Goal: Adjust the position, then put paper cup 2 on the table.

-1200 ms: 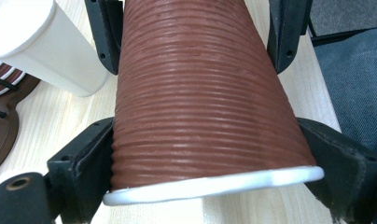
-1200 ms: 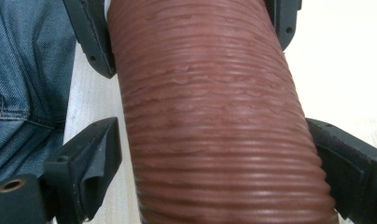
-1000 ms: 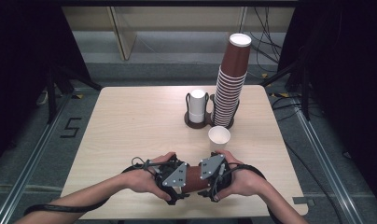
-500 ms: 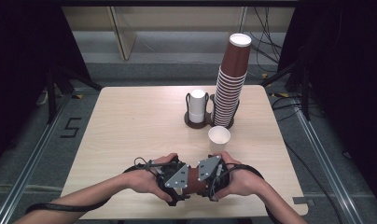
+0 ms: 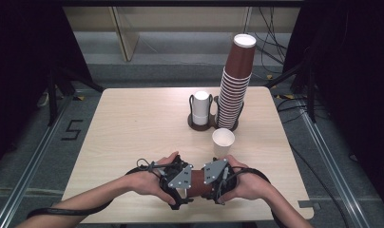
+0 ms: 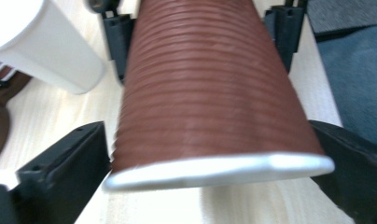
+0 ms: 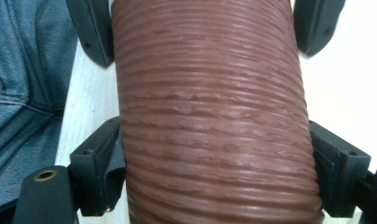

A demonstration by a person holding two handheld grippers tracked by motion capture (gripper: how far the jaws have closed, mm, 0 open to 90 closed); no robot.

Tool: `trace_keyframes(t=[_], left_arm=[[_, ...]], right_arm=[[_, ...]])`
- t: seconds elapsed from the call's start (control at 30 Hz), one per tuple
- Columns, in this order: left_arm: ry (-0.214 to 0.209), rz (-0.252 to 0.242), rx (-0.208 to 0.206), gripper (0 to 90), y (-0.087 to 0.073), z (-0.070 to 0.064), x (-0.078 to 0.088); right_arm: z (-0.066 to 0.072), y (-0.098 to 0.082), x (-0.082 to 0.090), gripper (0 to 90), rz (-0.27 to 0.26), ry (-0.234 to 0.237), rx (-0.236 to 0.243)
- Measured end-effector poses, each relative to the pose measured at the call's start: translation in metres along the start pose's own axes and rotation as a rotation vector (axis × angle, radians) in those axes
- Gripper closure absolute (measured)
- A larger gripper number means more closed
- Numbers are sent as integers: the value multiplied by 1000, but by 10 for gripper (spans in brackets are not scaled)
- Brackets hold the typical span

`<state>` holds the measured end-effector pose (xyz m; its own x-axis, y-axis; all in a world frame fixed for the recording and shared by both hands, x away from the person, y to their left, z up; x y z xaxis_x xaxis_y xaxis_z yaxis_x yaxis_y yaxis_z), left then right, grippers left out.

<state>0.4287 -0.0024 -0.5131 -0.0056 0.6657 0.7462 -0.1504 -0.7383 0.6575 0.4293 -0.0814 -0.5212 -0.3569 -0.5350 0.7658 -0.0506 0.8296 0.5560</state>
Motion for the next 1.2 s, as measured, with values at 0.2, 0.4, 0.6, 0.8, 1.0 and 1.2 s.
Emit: trace_keyframes(t=[0.2, 0.4, 0.6, 0.8, 1.0, 1.2], left_arm=[[13, 33, -21, 0, -9, 2, 6], [40, 6, 6, 0, -16, 5, 10], [50, -67, 76, 0, -22, 6, 17], [61, -134, 129, 0, -21, 10, 23], [53, -177, 158, 0, -16, 9, 29], [44, -208, 148, 0, -14, 8, 35]], right_arm=[[-8, -6, 2, 194, -48, -27, 3], [-10, -10, 4, 194, -97, -49, -43], [-20, -17, 7, 194, -185, -124, -111], [-23, -23, 7, 194, -257, -175, -202], [-21, -23, 5, 194, -289, -198, -232], [-17, -20, 5, 192, -309, -193, -231]])
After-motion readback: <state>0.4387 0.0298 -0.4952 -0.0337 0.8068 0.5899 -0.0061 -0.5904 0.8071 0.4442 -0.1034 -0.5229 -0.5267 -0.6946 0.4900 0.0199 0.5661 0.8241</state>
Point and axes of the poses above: each handheld gripper's, and its own axes: x roughly backward along the jaws, y roughly out of its top, z roughly to its left, the point moved 10 cm from there along -x, roughly forward along the jaws, and after that the axes turned 12 degrees about -y, right-handed, at the moved point
